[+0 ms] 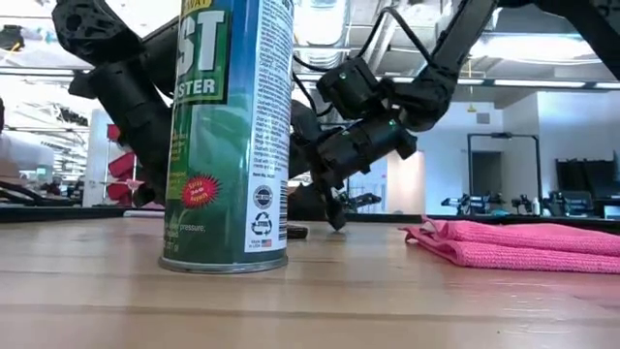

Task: Apply microfiber cloth
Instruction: Spray the back of the black cellphone using the spray bottle

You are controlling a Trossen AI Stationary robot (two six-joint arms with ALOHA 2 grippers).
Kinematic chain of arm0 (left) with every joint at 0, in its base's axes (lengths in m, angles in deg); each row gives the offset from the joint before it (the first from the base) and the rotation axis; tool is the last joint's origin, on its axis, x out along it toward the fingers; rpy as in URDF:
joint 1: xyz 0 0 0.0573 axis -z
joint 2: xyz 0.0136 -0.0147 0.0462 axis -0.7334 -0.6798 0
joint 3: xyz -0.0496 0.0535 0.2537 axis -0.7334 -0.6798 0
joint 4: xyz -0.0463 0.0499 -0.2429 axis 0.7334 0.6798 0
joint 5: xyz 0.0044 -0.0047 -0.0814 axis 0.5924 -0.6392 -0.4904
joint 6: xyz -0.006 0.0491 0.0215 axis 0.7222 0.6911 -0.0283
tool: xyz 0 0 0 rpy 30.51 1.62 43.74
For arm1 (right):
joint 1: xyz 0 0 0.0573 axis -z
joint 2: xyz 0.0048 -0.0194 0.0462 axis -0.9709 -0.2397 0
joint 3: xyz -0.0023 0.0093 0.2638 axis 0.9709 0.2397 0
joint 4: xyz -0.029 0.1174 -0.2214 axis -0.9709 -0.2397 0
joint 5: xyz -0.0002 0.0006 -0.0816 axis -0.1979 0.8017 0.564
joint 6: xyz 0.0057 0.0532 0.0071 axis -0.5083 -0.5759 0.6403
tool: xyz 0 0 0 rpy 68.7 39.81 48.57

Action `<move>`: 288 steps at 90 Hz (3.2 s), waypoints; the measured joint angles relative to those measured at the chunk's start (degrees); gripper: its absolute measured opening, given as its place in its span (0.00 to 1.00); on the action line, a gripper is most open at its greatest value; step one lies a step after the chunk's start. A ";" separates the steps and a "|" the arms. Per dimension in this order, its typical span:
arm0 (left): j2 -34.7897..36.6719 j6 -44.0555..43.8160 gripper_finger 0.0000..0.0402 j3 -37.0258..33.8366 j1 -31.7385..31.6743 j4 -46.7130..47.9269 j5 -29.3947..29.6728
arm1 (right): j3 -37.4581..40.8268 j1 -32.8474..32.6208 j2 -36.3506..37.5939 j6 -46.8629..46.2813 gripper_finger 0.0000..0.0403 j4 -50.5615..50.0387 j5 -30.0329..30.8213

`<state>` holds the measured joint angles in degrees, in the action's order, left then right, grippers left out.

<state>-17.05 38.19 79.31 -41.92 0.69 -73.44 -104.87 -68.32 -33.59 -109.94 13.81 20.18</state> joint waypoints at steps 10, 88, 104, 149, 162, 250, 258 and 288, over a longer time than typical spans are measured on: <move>0.00 0.07 0.00 0.00 -0.02 -0.08 -0.08 | 0.17 0.70 2.12 1.74 0.47 -6.06 0.05; 0.00 -0.54 0.00 0.00 0.24 -0.09 -0.26 | -7.20 1.23 2.00 5.05 0.51 -7.57 -3.60; 0.00 -0.39 0.00 0.00 0.31 -0.09 -0.28 | -10.07 1.22 2.04 7.32 0.53 -9.70 -7.62; 0.00 -0.32 0.00 0.00 0.48 -0.14 -0.17 | -11.57 3.64 2.39 15.98 0.53 -23.92 -6.69; 0.00 -0.30 0.00 0.00 0.48 -0.11 -0.22 | -11.50 3.92 4.57 16.57 0.53 -24.66 -6.31; -0.04 0.31 0.00 -0.07 0.52 -1.22 0.60 | -11.50 2.26 5.91 22.30 0.31 -30.01 2.57; -0.02 0.55 0.00 -0.07 0.52 -1.24 0.61 | -11.55 2.19 5.93 21.90 0.32 -29.07 2.38; -0.02 0.55 0.00 -0.07 0.52 -1.31 0.68 | -11.55 3.38 5.93 21.75 0.47 -31.20 2.44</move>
<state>-17.07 38.74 79.24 -41.39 -0.62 -72.76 -116.41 -64.94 -27.66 -88.19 -17.39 22.62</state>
